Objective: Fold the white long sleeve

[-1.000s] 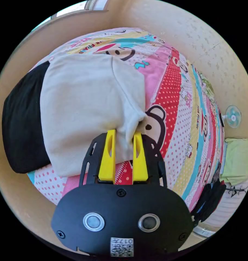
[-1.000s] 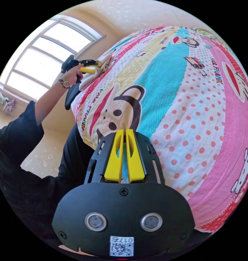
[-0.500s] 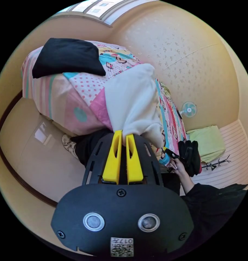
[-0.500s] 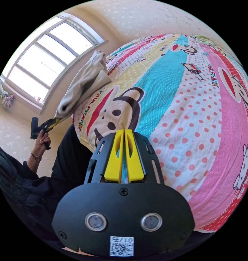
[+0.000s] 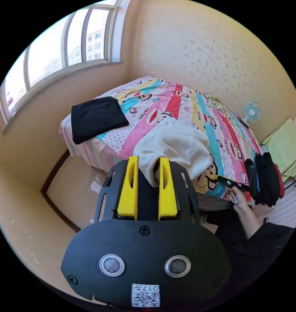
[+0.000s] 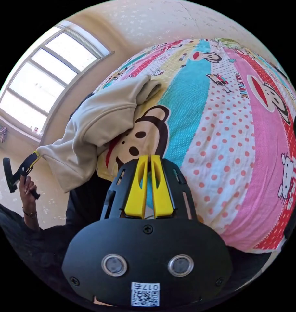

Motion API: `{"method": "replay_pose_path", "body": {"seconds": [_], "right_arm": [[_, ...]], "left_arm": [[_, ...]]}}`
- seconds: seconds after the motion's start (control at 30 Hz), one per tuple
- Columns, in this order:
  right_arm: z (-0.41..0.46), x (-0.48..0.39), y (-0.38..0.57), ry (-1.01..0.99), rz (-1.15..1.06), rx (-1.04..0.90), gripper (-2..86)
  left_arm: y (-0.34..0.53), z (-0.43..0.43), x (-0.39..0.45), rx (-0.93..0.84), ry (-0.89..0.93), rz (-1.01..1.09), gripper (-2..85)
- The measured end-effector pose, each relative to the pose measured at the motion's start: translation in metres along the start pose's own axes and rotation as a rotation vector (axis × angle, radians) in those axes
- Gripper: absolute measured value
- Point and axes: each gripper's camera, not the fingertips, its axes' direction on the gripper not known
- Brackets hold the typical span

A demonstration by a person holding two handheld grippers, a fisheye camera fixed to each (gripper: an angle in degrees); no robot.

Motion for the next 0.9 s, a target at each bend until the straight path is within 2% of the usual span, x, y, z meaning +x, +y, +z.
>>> {"method": "replay_pose_path", "body": {"seconds": [0.1, 0.17, 0.2, 0.27, 0.37, 0.43, 0.5, 0.57, 0.7, 0.77, 0.83, 0.9], "right_arm": [[-0.009, -0.009, 0.012, -0.189, -0.032, -0.003, 14.0], [-0.002, -0.008, 0.029, -0.371, 0.016, 0.031, 15.4], [0.002, -0.008, 0.033, -0.416, 0.021, 0.035, 15.2], [0.033, -0.007, 0.04, -0.632, 0.055, -0.057, 14.7], [0.084, -0.009, 0.046, -0.786, 0.116, -0.255, 11.5], [0.094, -0.007, 0.052, -0.835, 0.124, -0.283, 7.1], [0.076, -0.002, 0.056, -0.939, 0.105, -0.184, 4.5], [0.035, -0.01, 0.056, -1.049, -0.001, -0.078, 3.1], [-0.029, -0.059, 0.052, -1.051, -0.315, -0.033, 1.9], [-0.054, -0.104, 0.059, -0.953, -0.477, -0.019, 1.4], [-0.061, -0.133, 0.068, -0.869, -0.569, -0.008, 1.1], [-0.059, -0.15, 0.078, -0.823, -0.616, 0.004, 0.8]], "left_arm": [[0.008, -0.018, -0.014, -0.007, -0.005, -0.092, 12.9], [0.015, -0.027, -0.028, -0.01, 0.018, -0.127, 13.5], [0.018, -0.032, -0.033, -0.019, 0.018, -0.129, 14.3], [0.015, -0.035, -0.031, -0.066, 0.038, -0.085, 16.0], [0.003, -0.018, -0.01, -0.277, 0.249, 0.021, 17.1], [0.002, -0.012, 0.006, -0.35, 0.388, 0.047, 16.9], [0.0, -0.022, 0.028, -0.369, 0.453, 0.105, 16.9], [-0.009, -0.038, 0.045, -0.365, 0.439, 0.168, 17.4], [-0.053, -0.081, 0.065, -0.287, 0.498, 0.244, 18.3], [-0.076, -0.094, 0.07, -0.267, 0.525, 0.251, 18.3], [-0.098, -0.095, 0.079, -0.338, 0.548, 0.286, 18.2], [-0.123, -0.077, 0.091, -0.51, 0.566, 0.336, 16.7]]}}
